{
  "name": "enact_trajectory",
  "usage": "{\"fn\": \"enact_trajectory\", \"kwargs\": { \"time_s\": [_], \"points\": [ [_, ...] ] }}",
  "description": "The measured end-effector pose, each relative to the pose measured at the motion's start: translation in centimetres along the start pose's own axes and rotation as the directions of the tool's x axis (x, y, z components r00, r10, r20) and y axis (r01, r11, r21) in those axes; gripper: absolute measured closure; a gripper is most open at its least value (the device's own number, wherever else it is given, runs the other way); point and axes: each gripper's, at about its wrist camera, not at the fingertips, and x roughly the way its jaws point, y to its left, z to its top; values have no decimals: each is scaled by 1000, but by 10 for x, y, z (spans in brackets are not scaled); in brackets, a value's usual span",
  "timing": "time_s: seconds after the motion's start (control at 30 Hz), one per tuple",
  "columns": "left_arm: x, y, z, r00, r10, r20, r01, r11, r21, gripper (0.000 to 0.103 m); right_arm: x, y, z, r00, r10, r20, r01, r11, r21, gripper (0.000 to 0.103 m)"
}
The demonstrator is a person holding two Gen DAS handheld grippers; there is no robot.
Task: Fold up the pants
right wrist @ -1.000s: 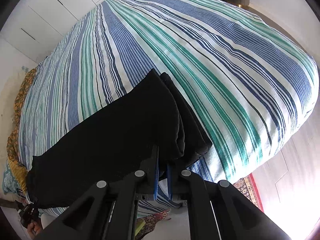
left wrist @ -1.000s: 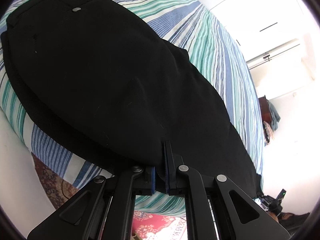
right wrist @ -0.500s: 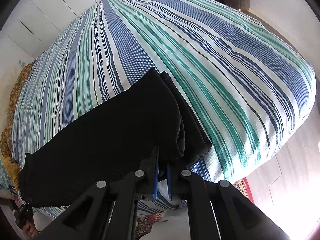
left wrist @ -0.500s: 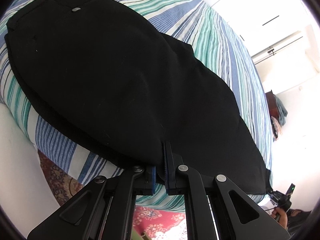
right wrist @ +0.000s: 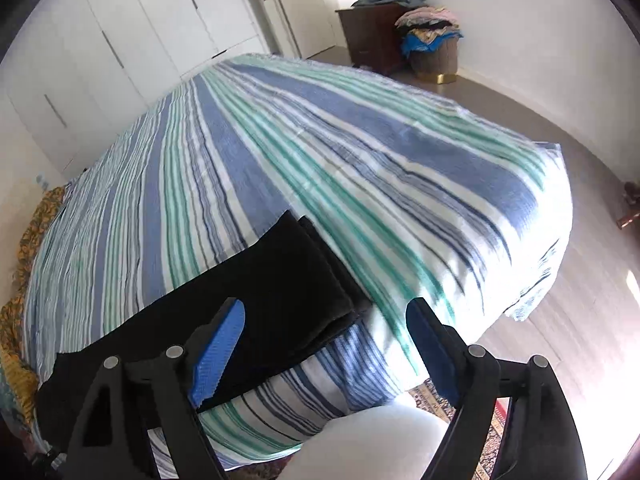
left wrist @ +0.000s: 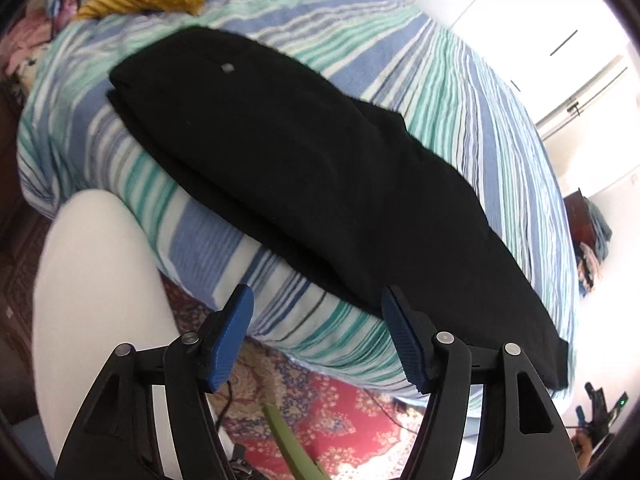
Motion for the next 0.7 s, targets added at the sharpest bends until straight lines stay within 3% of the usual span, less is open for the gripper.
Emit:
{"fn": "enact_trajectory", "kwargs": {
  "time_s": [0.1,0.13,0.23,0.33,0.5,0.6,0.67,0.7],
  "points": [
    [-16,-22,17,993,-12,117,-1,994,107,27,-30,2,-2,987,-93,132,91,996,22,20],
    [-13,-32,26,991,-23,134,3,990,144,20,-37,10,-3,981,-96,167,95,995,14,20],
    [11,-56,49,984,-71,163,35,976,215,18,-38,51,0,980,-32,194,49,995,-86,15],
    [46,-70,61,985,-48,166,7,970,244,18,-21,108,-7,988,72,134,-40,973,-228,15],
    [96,-56,42,997,61,38,-69,962,262,24,18,179,-47,984,173,42,-147,924,-354,15],
    [97,-51,22,995,89,33,-95,933,347,26,51,192,-81,987,153,-56,-162,901,-402,15],
    [91,-53,16,994,104,33,-109,922,372,26,78,188,-106,982,76,-174,-145,891,-430,15],
    [89,-52,16,994,105,33,-109,923,370,26,84,184,-114,981,63,-185,-141,887,-440,15]
  ]
}}
